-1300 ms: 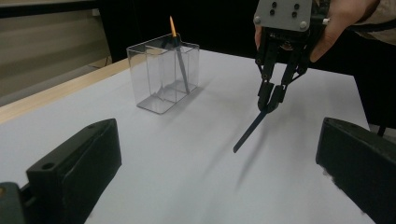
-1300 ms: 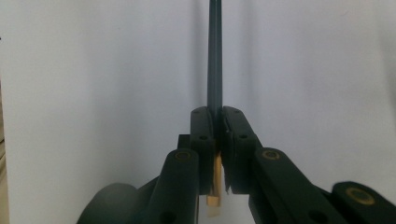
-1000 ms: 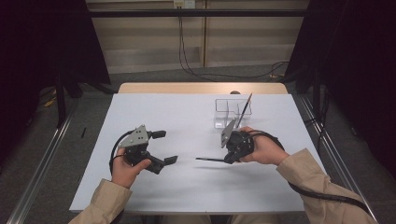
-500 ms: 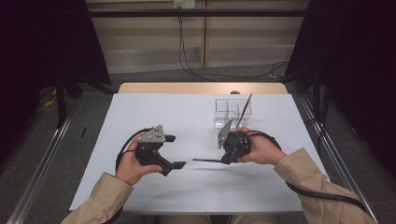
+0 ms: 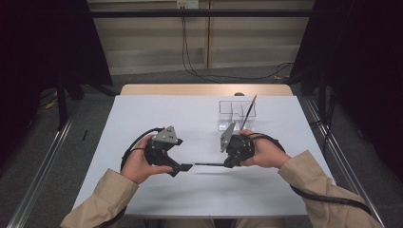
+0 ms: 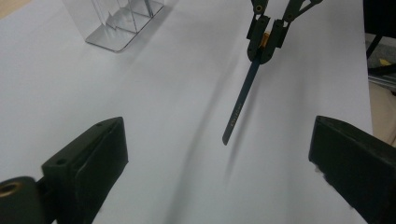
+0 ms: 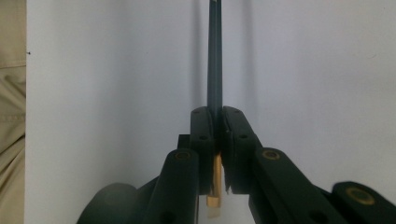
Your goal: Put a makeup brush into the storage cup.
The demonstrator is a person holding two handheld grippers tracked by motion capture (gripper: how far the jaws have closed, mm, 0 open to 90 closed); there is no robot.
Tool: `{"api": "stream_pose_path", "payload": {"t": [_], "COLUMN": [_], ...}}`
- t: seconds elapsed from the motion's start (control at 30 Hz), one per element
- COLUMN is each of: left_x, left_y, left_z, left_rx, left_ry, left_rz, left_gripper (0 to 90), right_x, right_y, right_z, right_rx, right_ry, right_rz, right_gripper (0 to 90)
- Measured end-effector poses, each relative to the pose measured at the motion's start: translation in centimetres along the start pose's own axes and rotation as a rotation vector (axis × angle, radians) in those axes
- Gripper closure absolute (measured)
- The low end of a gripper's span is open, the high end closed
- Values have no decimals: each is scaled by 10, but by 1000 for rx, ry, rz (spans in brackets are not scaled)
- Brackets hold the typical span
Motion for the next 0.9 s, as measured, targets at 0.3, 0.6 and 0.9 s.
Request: {"api": "stream_pose_path", "payload": {"t": [0.3,0.6,0.9], "left_x": [-3,-8,-12], "left_y": [4,12,20], "left_z": [-4,-4,-4], "left_rx": [85,173,239], "left_ry": [39,57,80], "left_rz": [13,32,55], "left_gripper": [122,229,311], "right_x": [2,2,3], "right_y": [4,1,0], "right_z": [-4,-8,-8], "right_rx": [3,-4,-10], "right_ry": [-24,-25,-21], "right_rz": [-9,1,1], "right_gripper": [838,838,838]}}
Point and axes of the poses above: each handheld gripper's, and its own axes: y roughly forward along the jaws, z roughly out of its underside, x roughly to its left, the point moved 9 cm from there along y, roughly forward along the jaws, and after that the axes turned 1 degree about -y, right-handed, at the moved point
